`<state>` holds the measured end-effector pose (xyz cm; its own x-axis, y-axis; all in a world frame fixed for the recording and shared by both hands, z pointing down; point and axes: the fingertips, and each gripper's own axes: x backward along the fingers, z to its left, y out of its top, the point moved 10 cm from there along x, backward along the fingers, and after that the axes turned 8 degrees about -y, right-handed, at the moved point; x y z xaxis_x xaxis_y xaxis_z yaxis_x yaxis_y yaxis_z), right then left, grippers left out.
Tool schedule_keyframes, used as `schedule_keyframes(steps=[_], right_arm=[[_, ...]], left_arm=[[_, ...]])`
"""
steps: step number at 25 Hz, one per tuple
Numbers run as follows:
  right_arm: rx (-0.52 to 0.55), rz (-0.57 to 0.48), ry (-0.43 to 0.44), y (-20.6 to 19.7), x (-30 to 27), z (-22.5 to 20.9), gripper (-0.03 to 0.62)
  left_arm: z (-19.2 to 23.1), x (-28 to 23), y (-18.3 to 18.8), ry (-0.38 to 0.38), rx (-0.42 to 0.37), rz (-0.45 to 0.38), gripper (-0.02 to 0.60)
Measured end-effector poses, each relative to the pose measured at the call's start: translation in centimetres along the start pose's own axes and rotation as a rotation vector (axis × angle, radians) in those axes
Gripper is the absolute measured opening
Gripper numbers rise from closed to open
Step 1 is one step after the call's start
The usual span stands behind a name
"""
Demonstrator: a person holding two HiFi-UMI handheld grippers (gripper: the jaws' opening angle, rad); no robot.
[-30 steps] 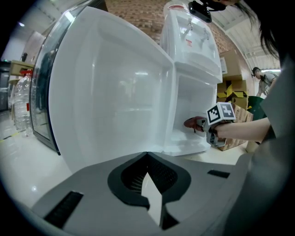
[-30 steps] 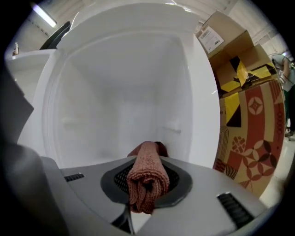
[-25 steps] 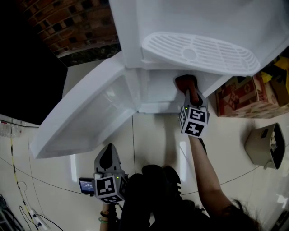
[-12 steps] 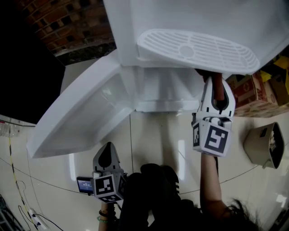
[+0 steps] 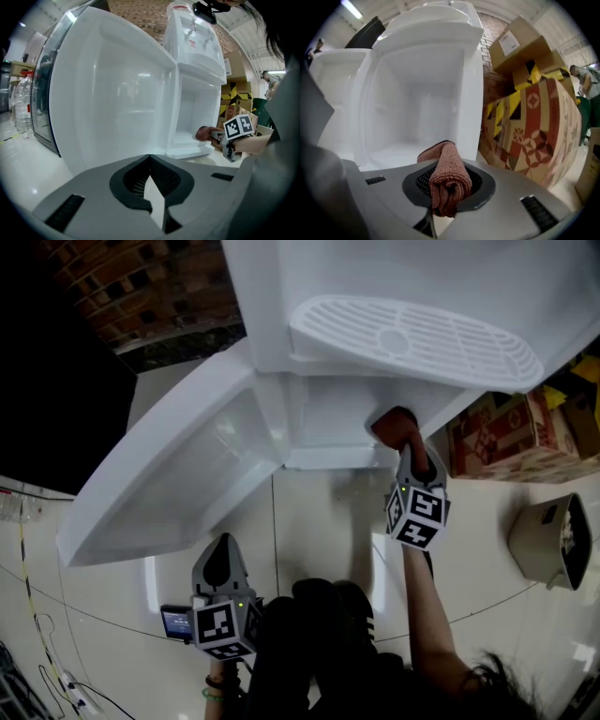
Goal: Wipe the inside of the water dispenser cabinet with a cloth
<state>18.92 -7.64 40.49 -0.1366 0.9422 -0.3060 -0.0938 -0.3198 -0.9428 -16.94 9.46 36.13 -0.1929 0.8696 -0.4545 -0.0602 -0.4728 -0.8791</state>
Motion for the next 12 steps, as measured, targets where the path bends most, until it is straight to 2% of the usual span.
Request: schedule_keyframes(steps=[3,6,9,12], right_arm=[[-0.02,0.039,0.013,-1.3,0.1,-0.2,0.075],[-0.038,-0.013,0.077,0.5,0.4,0.7,0.074],[-0.067,-0.069,0.219,3.2,-0.6,3.4,0.074],[-0.069,-0.048,0.363,4.0,-2.8,7.2,0.075]], left_arm=[[0.3,0.1,-0.4,-0.005,-0.014,0.007,0.003],[0.2,0.1,-0.3,-0.005,-0.012,0.009,0.003],[-0.1,0.0,-0.2,-0.014,-0.018,0.012,0.003],[-0.2,0.1,-0.3,-0.017,-0.018,0.014,0.003]])
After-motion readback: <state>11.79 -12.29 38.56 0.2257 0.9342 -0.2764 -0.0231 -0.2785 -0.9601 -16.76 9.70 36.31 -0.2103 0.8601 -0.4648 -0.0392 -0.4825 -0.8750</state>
